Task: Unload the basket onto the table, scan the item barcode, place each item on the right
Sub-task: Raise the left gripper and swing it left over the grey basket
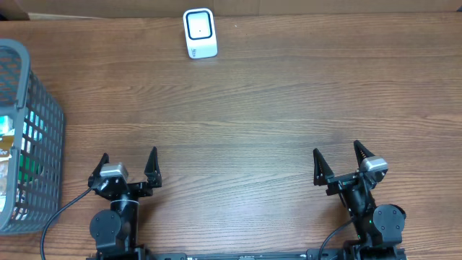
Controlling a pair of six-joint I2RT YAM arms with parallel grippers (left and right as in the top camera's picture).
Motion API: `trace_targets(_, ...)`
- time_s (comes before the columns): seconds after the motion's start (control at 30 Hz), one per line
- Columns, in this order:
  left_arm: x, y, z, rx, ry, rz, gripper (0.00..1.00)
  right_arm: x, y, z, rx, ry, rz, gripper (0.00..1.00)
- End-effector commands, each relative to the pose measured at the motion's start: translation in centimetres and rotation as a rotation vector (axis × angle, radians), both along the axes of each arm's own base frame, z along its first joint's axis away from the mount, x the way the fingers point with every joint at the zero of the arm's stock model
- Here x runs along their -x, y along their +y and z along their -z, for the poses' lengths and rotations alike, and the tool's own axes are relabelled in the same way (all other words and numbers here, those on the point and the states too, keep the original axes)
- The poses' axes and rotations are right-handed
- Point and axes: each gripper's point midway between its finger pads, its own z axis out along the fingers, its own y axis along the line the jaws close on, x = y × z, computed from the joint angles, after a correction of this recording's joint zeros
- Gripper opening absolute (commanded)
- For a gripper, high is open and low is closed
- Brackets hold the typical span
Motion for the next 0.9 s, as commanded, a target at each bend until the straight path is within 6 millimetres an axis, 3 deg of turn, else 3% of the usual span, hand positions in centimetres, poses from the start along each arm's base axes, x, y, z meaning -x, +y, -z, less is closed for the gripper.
trace_targets(0.0,0.4,-0.1,-3.2,-0.033,-0.063,0.003,1.00,0.0,0.1,0.2,0.001,-0.003,-0.005,1.00)
trace_targets(0.43,-0.3,-1.2,-10.3,-0.020,-0.012,0.068,1.00,0.0,0.1,0.2,0.001,-0.003,-0.005,1.00)
trace_targets(0.6,-1.1,-2.5,-13.4,0.015,0.114,0.154,1.00,0.0,0.1,0.2,0.001,-0.003,-0.005,1.00)
trace_targets(0.87,-2.3,-3.7,-16.3,0.092,0.359,0.235,1.00,0.0,0.1,0.2,0.001,-0.003,-0.005,1.00)
